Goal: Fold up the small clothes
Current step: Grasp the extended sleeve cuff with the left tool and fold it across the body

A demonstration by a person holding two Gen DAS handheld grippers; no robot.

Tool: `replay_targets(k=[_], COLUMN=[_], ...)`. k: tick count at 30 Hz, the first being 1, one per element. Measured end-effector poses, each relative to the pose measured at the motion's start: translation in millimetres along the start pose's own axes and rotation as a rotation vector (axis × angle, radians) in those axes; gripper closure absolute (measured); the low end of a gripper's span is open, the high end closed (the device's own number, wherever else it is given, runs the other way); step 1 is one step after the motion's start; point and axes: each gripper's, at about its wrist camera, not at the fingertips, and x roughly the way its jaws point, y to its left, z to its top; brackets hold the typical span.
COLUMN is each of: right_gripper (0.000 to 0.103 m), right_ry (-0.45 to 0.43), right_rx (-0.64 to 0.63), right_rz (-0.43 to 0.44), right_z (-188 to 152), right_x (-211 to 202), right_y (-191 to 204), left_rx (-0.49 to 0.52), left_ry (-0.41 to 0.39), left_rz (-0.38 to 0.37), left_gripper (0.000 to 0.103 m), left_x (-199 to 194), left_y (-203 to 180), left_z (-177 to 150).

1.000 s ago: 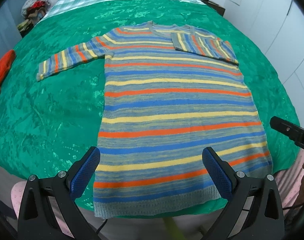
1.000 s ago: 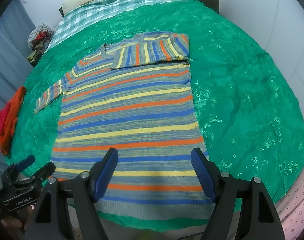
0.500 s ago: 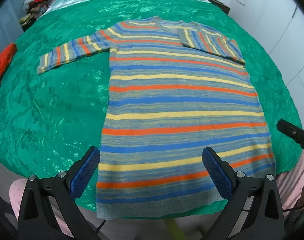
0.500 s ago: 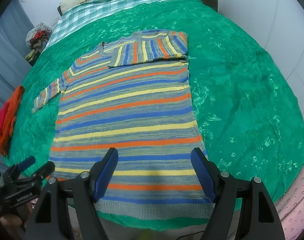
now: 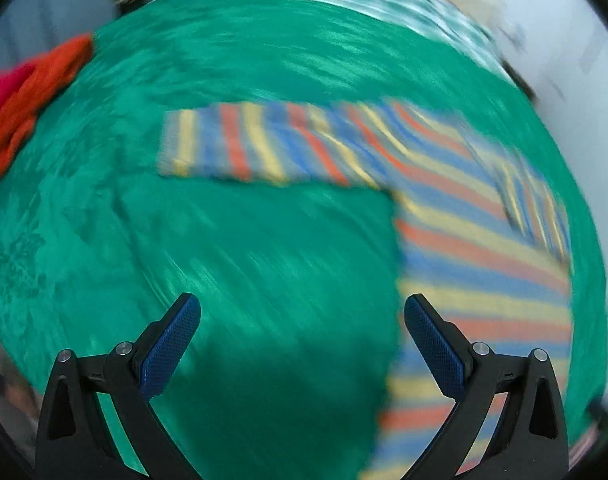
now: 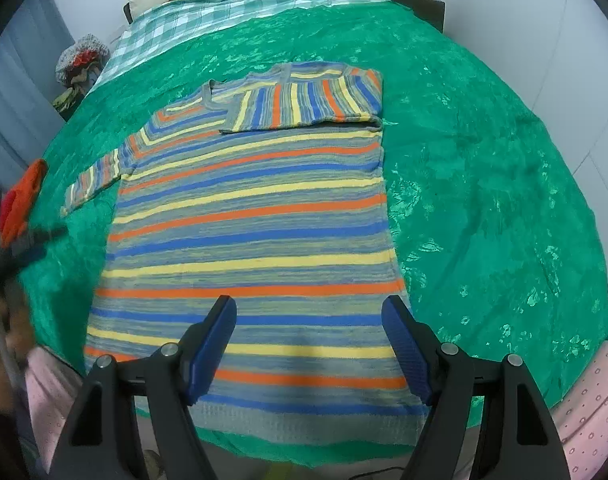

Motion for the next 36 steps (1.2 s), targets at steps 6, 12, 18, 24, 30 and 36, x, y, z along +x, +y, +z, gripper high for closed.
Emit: replay_targets(k=[6,12,18,24,30,36], right_gripper=[0.028,0.028,0.028,0.028,0.028,0.028], right_ry=[0.019,0.032,0.036,0.022,0.025,0.008], right_rx=[-0.023,-0.059,-0.095,-0.117,-0.082,-0.041], right_rz=[-0.002,-0.008,0.008,0.014,0.010,-0.027], right_z=[-0.1,2.1,2.5,-2.5,-4.7,0.3], right_x=[7.0,14.9,20.9,23.8,27.5,26.8], right_y=[5.1,17.2,30.1,27.5,6.8,-21.2], left_rx=[-0.239,-0.308,-0.130,0.200,0.498,0.561], left_ry=[-0.002,0.015,-0.016,-0.227,-0.310,-0.106], left_rz=[0.038,0.010,0.108,0.179,0.001,-0.161], left_gripper=[0.001,0.006,0.097,0.098,0.095,0.020], left_x=[54.3,93.4,89.8,16.3,-15.6,47.0], left_y=[72.1,85.5,46.1,-84.6,-242.8,-309.2], left_z=[59.3,74.1,92.3,105.5,66.6,23.3])
